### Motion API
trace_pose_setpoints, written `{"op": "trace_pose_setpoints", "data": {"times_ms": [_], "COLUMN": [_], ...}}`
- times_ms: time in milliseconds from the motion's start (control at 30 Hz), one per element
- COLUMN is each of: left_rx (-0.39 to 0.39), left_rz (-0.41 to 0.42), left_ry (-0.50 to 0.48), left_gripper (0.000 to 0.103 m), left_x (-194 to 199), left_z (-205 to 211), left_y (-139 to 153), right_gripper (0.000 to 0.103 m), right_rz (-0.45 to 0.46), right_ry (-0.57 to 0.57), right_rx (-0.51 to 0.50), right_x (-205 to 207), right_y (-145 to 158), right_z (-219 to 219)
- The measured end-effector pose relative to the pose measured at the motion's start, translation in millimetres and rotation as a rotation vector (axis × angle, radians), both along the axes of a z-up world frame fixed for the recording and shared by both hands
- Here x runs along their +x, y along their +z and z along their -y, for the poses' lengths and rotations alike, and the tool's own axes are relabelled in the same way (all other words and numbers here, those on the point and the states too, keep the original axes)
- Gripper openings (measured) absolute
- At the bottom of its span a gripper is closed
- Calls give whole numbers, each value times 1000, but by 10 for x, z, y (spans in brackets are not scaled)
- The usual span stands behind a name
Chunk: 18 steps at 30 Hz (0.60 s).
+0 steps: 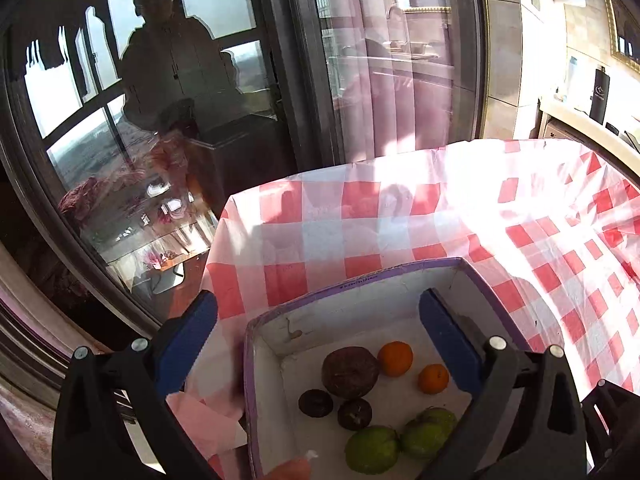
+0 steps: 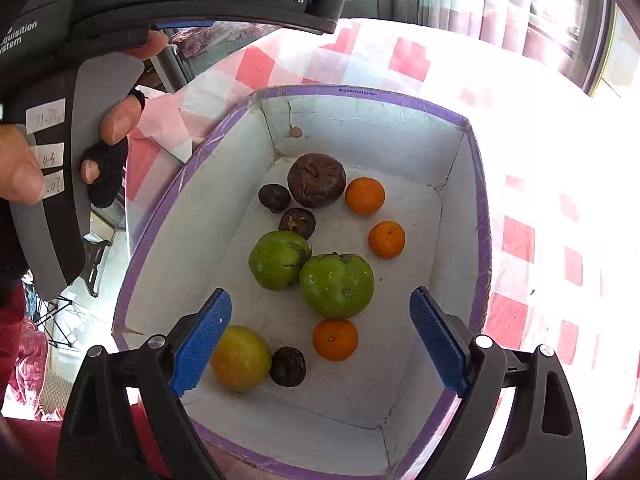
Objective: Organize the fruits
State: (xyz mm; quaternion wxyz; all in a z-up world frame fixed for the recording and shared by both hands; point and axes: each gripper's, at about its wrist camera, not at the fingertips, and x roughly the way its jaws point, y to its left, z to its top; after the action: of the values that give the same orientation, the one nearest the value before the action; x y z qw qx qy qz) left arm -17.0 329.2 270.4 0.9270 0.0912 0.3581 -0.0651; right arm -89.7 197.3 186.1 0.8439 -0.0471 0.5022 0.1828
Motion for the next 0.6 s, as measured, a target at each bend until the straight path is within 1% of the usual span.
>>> {"op": "trace_pose_setpoints", "data": {"times_ms": [67, 100, 133, 200, 233, 267, 300, 367, 467, 600], "left_rx": [-50, -62, -64, -46, -43, -55, -70, -72, -67, -13], "left_rz": [-36, -56, -70, -92, -109, -129, -151, -190, -257, -332], "left_ry": [-4, 4, 22, 95, 123, 128, 122, 112, 90, 86], "left_gripper": [101, 101, 101, 101, 101, 101, 101, 101, 101, 101], "left_x": [-79, -107, -119, -215, -259, -289, -320, -403, -536, -667], "left_z": [-53, -71, -78, -114, -152, -180, -202, -198, -139, -59], "left_y": [28, 16, -15, -69, -111, -160, -222, -356, -584, -864], "right_gripper": [88, 88, 88, 88, 88, 88, 88, 88, 88, 87], "right_rz": [22, 31, 37, 34, 23, 8, -6, -17, 14, 6], "right_ry": [-3, -7, -10, -25, -39, -58, -79, -115, -150, -145], "right_rx": [-29, -44, -54, -78, -93, -107, -118, -111, -63, -76], "right_x": [3, 1, -10, -40, -42, -33, -31, -40, -59, -16], "right_y": [81, 118, 126, 144, 118, 55, 9, -32, 55, 9], "right_z": [-15, -14, -3, 45, 74, 106, 144, 232, 346, 311]}}
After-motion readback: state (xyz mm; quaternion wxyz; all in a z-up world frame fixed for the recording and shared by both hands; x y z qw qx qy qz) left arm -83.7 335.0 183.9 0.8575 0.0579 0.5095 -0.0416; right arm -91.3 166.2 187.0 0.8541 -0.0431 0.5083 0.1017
